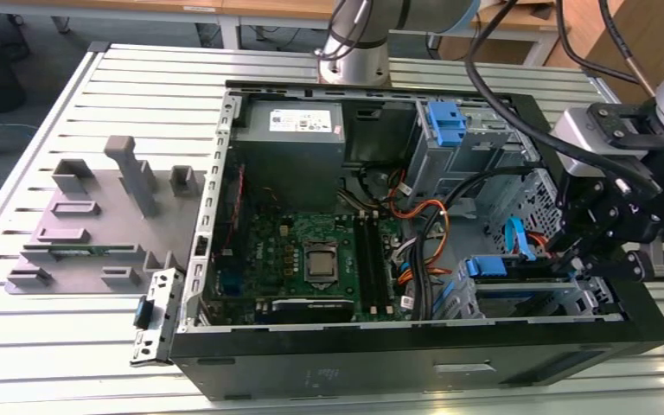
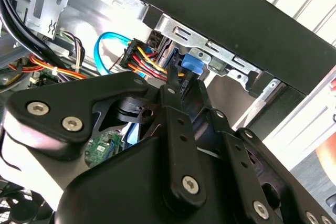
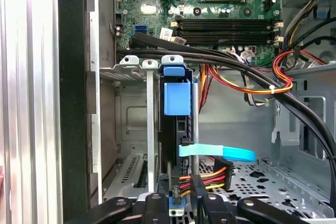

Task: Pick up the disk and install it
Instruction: 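Insert the second disk wire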

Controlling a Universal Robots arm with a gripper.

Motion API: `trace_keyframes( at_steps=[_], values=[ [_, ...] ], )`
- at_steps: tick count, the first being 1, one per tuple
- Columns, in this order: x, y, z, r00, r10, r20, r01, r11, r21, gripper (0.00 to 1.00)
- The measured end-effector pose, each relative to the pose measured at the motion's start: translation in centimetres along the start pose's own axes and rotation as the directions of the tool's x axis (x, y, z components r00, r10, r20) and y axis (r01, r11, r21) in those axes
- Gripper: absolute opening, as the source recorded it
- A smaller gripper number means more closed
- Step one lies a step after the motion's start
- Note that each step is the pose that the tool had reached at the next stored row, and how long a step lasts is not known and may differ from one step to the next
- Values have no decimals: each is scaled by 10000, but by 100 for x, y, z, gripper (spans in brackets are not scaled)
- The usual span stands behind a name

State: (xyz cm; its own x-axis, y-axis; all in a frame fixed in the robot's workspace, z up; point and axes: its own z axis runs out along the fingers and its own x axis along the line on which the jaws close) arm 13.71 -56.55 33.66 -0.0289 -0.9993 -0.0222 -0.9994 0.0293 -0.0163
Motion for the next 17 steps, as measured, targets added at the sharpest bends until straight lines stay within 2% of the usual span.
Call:
trace_keyframes(
  at_steps=[4, 9, 10, 11, 13, 14, 17],
  values=[
    [1, 15, 25, 10000, -1, -2, 1, 10000, 0, 30],
    [0, 15, 25, 10000, 0, -4, 0, 10000, 0, 30],
    [0, 15, 25, 10000, -1, -3, 1, 10000, 0, 29],
    [0, 15, 25, 10000, 0, -4, 0, 10000, 0, 22],
    [0, 15, 24, 10000, 0, -6, 0, 10000, 0, 22],
    [0, 15, 24, 10000, 0, -6, 0, 10000, 0, 17],
    [0, 16, 25, 10000, 0, -5, 0, 10000, 0, 16]
  ],
)
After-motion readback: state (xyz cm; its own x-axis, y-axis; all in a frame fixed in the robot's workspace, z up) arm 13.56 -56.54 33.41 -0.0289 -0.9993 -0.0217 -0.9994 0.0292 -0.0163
